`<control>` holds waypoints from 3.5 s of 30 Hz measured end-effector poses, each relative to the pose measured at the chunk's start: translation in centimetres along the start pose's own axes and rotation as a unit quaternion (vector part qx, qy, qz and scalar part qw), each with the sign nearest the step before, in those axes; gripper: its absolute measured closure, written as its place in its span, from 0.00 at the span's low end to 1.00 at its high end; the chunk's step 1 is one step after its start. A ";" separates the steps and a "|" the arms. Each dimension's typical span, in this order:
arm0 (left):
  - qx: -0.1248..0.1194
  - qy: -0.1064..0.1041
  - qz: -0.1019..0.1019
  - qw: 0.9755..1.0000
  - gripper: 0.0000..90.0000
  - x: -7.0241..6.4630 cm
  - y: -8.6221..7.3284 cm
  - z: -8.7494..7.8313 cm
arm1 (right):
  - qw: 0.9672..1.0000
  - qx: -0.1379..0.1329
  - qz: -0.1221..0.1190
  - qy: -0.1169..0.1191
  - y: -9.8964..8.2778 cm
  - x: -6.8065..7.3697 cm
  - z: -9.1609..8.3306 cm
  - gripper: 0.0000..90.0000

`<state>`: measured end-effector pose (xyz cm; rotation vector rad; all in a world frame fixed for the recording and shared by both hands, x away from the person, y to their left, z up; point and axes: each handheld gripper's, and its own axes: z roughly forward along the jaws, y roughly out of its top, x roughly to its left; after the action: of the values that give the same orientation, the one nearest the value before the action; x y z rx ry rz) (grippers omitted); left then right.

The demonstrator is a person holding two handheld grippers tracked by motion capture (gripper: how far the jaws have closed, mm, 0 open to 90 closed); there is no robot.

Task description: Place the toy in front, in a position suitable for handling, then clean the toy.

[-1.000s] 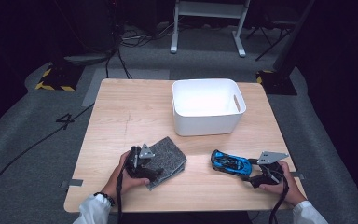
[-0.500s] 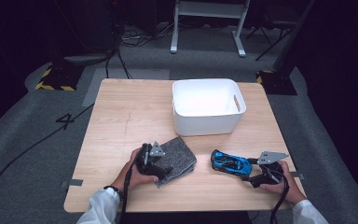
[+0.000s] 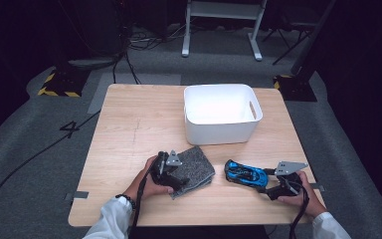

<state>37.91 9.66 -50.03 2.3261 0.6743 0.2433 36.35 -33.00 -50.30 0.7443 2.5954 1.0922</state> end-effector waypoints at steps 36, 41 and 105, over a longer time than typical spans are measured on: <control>0.000 -0.004 0.006 1.000 0.22 -0.1 -0.1 -0.3 | 0.994 0.008 -0.073 0.076 2.0 0.3 1.7 0.29; 0.001 -0.007 -0.002 1.000 0.22 0.2 -0.4 -0.7 | 0.992 0.010 -0.086 0.093 2.2 1.3 1.9 0.29; -0.096 -0.028 0.014 0.995 0.85 0.2 0.1 -5.0 | 0.992 -0.002 -0.085 0.089 2.7 3.7 2.8 0.28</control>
<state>36.35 12.55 -46.25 2.1516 0.5658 0.2426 35.31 -27.75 -50.33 0.4332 2.7414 1.1598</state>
